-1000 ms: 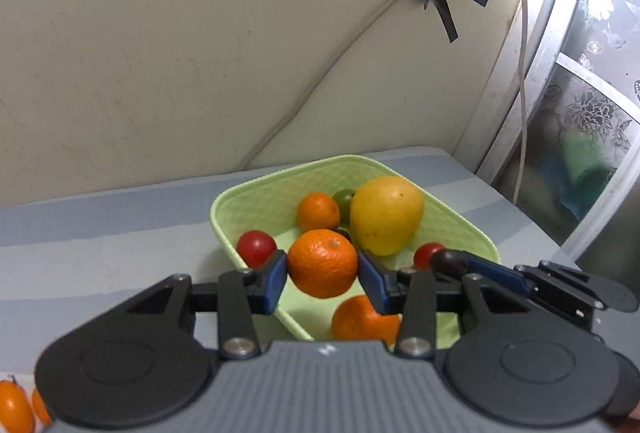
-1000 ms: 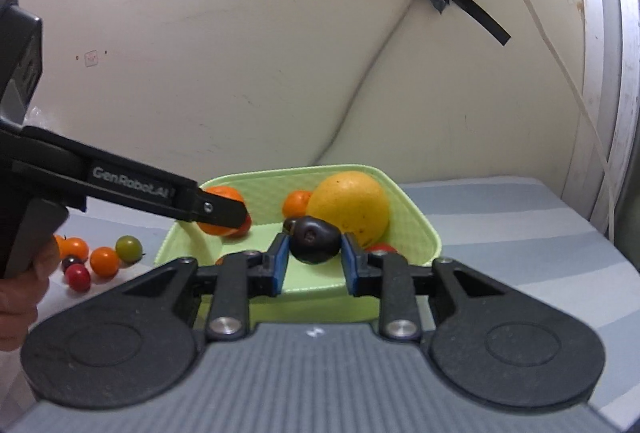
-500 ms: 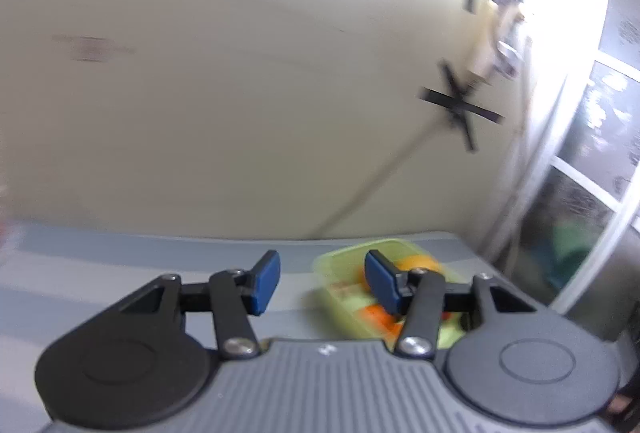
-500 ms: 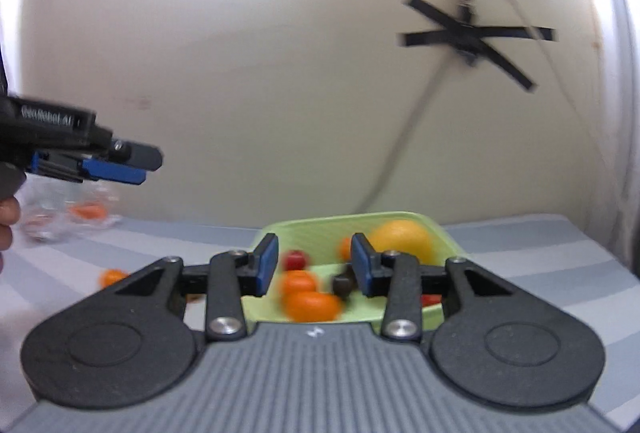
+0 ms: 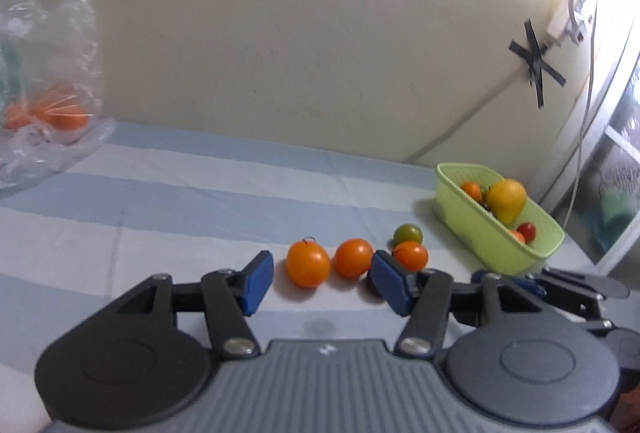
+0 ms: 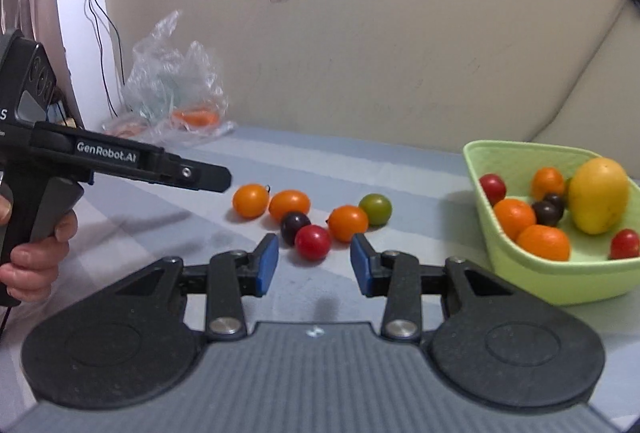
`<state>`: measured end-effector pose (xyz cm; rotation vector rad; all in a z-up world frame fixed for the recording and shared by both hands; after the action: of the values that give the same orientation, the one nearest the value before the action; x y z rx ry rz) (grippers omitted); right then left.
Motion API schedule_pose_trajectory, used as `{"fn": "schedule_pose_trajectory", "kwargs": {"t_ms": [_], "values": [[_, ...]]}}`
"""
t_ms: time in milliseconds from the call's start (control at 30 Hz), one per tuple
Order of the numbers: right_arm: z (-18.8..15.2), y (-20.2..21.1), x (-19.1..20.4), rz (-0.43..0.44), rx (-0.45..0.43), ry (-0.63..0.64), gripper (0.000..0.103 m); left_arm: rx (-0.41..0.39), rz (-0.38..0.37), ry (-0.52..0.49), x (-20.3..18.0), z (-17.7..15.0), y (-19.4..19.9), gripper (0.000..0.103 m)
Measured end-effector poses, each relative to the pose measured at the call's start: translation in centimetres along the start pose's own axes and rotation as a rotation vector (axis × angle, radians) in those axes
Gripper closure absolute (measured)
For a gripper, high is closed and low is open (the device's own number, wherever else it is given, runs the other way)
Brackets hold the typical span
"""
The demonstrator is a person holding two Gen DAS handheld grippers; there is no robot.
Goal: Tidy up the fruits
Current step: 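Grasp an orange cherry tomato with the left gripper while the right gripper grasps a red one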
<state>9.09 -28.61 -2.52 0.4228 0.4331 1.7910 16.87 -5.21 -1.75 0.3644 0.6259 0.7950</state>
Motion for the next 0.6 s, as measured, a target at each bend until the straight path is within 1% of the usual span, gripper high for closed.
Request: {"fn": "schedule_pose_trajectory", "kwargs": {"t_ms": [133, 333, 467, 500, 567, 600], "values": [[0.0, -1.2, 0.1, -0.012, 0.027, 0.023, 0.060, 0.021, -0.001, 0.009, 0.6, 0.2, -1.9, 0.047], [0.0, -2.3, 0.7, -0.006, 0.051, 0.053, 0.060, 0.021, -0.004, 0.025, 1.4, 0.5, -2.8, 0.047], [0.2, -3.0, 0.8, 0.000, 0.063, 0.062, 0.061, 0.032, -0.005, 0.036, 1.8, 0.5, -3.5, 0.053], [0.2, -3.2, 0.9, 0.000, 0.066, 0.068, 0.061, 0.037, -0.010, 0.044, 1.9, 0.4, -3.6, 0.058], [0.2, -3.5, 0.9, -0.002, 0.073, 0.076, 0.061, 0.036, -0.017, 0.054, 2.1, 0.2, -3.7, 0.058], [0.2, -3.6, 0.9, -0.004, 0.079, 0.077, 0.061, 0.033, -0.017, 0.052, 2.1, 0.1, -3.7, 0.061]]}}
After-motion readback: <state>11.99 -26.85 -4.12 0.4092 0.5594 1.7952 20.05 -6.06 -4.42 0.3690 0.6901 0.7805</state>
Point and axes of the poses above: each gripper's, at about its wrist camera, not at the fingertips, and y roughly against the way its jaws point, x to its left, z to its top, the point moved 1 cm from there along -y, roughly the way its jaws point, and after that the axes turned 7 degrees about -z, right-handed, at the moved point
